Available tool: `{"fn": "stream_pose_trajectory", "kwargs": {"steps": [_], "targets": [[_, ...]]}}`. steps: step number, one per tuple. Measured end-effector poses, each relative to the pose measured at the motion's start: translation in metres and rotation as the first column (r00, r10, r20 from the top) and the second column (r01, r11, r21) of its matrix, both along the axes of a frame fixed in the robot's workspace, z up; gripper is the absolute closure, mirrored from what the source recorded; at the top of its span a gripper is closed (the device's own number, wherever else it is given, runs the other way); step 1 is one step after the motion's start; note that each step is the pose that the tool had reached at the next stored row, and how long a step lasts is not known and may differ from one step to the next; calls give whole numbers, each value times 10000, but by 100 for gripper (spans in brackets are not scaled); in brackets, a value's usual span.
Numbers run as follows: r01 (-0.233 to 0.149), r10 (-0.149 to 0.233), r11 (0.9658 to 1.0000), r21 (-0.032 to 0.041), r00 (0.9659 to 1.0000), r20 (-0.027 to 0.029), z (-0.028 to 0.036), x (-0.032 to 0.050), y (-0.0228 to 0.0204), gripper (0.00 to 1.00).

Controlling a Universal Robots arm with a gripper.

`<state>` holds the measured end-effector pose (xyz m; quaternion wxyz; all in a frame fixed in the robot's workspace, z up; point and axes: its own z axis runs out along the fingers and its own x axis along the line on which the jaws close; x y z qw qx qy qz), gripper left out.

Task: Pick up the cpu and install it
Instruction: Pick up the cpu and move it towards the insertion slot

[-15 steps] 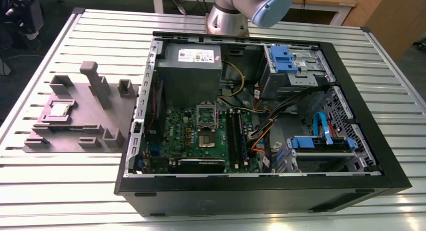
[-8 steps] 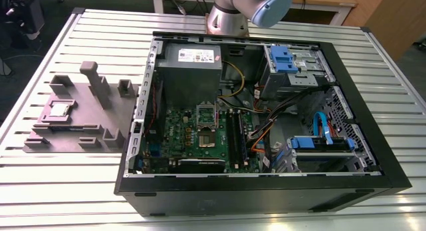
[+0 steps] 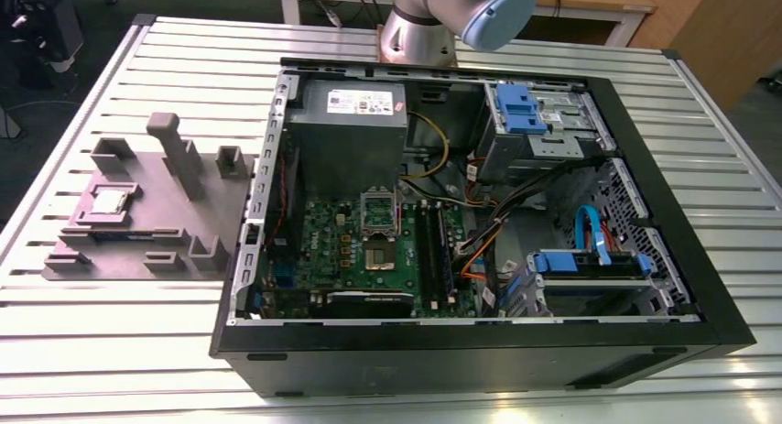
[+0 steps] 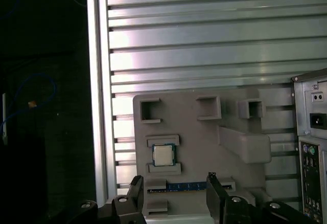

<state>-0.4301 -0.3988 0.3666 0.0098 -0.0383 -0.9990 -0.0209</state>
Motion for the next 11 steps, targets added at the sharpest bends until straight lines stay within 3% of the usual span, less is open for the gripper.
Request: {"fn": "stream_pose_trajectory", "kwargs": {"steps": [3, 6, 11], "targets": [[-130, 130, 9999, 0, 9999, -6, -7, -1, 2, 40], [-609, 609, 9981, 1, 9981, -6, -25, -2, 2, 40], [-651, 651, 9979, 1, 9979, -8, -102, -19, -5, 40]]}}
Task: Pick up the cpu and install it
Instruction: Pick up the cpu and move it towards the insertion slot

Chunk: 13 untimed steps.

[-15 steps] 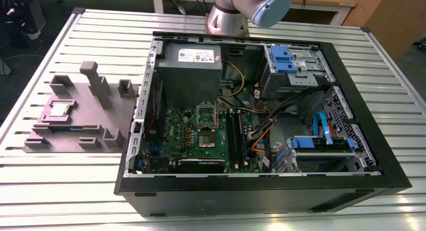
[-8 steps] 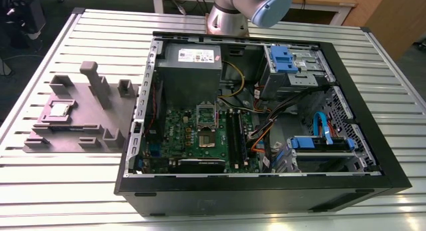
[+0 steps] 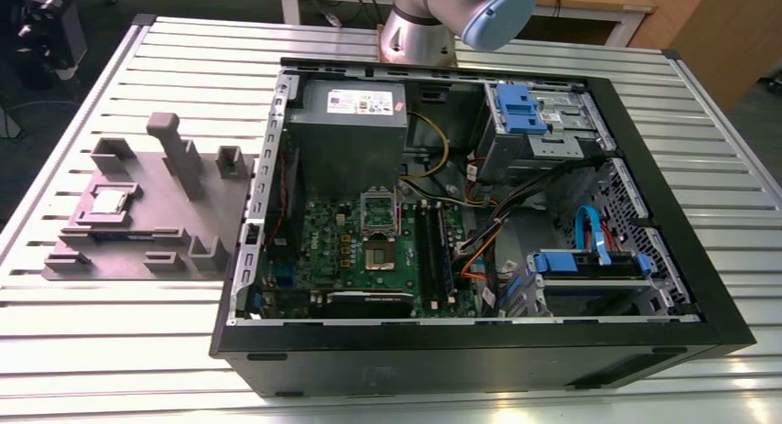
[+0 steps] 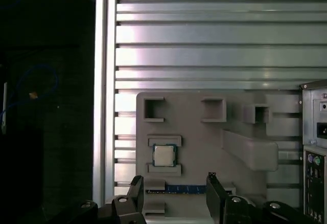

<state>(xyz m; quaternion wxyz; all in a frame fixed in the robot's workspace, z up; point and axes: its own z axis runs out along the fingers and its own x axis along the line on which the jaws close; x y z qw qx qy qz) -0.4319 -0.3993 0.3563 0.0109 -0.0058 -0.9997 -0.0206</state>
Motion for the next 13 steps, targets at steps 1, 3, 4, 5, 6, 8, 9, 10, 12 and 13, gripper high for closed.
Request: {"fn": "stream_pose_trajectory", "kwargs": {"steps": [1, 3, 4, 5, 6, 8, 9, 10, 12, 13], "targets": [[0, 0, 10000, 0, 10000, 1, -14, -3, 0, 40], [-1, 1, 10000, 0, 10000, -1, -18, -5, 0, 40], [0, 0, 10000, -1, 10000, -1, -18, -5, 0, 40], [0, 0, 10000, 0, 10000, 1, -20, -5, 0, 40], [0, 0, 10000, 0, 10000, 1, -21, -5, 0, 40], [0, 0, 10000, 0, 10000, 1, -21, -5, 0, 40], [0, 0, 10000, 0, 10000, 1, -22, -5, 0, 40], [0, 0, 10000, 1, 10000, 1, -23, -5, 0, 40], [0, 0, 10000, 1, 10000, 2, -28, -5, 0, 40], [0, 0, 10000, 1, 10000, 3, -32, -5, 0, 40]]}}
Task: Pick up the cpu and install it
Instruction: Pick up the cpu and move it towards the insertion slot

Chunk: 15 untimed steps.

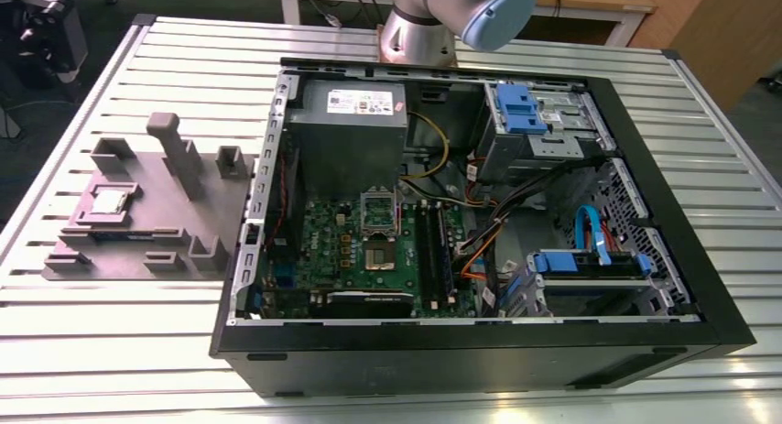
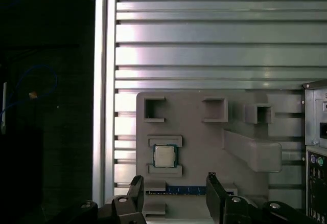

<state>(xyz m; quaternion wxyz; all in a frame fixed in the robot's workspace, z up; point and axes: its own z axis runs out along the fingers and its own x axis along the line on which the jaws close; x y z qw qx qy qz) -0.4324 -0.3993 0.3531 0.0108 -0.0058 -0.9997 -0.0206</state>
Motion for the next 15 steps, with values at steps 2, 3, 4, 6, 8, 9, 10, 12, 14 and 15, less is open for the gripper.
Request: {"fn": "stream_pose_trajectory", "kwargs": {"steps": [2, 3, 4, 6, 8, 9, 10, 12, 14, 15], "targets": [[0, 0, 10000, 0, 10000, 0, -12, 0, 0, 40], [0, 0, 10000, 1, 10000, 0, -22, 0, 0, 40], [0, 0, 10000, -1, 10000, -2, -31, 0, 0, 40], [1, -1, 10000, -1, 10000, -1, -57, 0, 0, 40], [2, -2, 10000, -1, 10000, -2, -87, -1, -2, 40], [1, -1, 10000, 0, 10000, 0, -103, -1, -2, 40], [0, 0, 10000, 0, 10000, -1, -118, 0, -3, 40], [0, 0, 10000, -1, 10000, -2, -150, 0, -11, 40], [0, 0, 10000, -2, 10000, -2, -185, 0, -27, 40], [0, 0, 10000, -1, 10000, -2, -203, 0, -34, 40]]}}
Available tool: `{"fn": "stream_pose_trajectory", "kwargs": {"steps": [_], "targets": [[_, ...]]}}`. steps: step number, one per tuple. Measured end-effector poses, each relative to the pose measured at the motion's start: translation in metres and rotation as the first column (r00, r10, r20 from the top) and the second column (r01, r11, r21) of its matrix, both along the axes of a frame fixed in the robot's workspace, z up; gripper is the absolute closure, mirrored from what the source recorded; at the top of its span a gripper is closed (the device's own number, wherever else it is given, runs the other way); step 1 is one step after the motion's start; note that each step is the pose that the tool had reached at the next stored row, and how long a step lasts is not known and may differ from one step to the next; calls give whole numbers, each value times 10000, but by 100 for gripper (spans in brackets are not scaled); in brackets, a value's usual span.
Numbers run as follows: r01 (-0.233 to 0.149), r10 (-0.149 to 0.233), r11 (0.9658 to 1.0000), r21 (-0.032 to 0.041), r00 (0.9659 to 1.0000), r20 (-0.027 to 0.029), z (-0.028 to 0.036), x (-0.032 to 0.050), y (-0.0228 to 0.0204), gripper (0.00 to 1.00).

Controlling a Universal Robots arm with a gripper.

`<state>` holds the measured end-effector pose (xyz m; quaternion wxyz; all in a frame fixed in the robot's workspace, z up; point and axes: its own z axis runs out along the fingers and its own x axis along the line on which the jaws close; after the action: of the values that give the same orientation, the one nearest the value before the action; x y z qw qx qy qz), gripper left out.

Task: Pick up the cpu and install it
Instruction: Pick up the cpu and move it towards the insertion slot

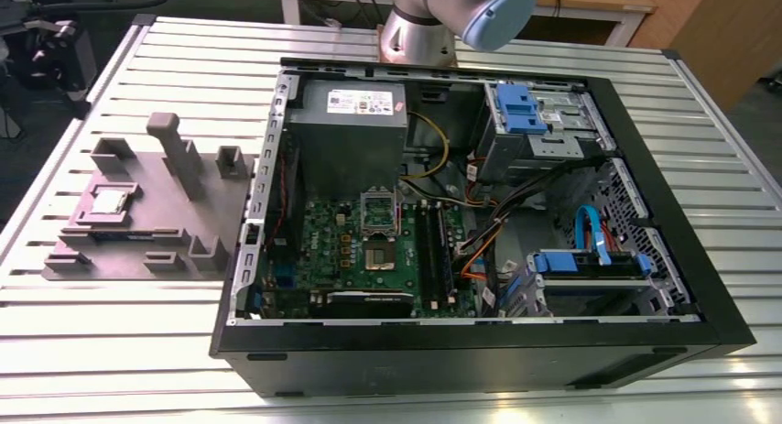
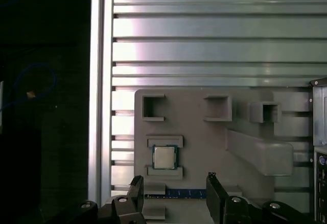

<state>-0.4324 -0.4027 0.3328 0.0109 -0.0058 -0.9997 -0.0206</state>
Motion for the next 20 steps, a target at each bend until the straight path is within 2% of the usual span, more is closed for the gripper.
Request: {"fn": "stream_pose_trajectory", "kwargs": {"steps": [6, 11, 15, 19, 20], "targets": [[-49, 49, 10000, 0, 10000, 1, -109, 0, -42, 40], [-168, 168, 9999, 0, 9999, 10, -189, -36, -46, 40], [-222, 222, 9998, -3, 9997, 82, -226, -47, -46, 40], [-292, 292, 9996, -6, 9994, 176, -248, -50, -46, 40], [-292, 292, 9996, -6, 9994, 178, -248, -49, -46, 40]]}}
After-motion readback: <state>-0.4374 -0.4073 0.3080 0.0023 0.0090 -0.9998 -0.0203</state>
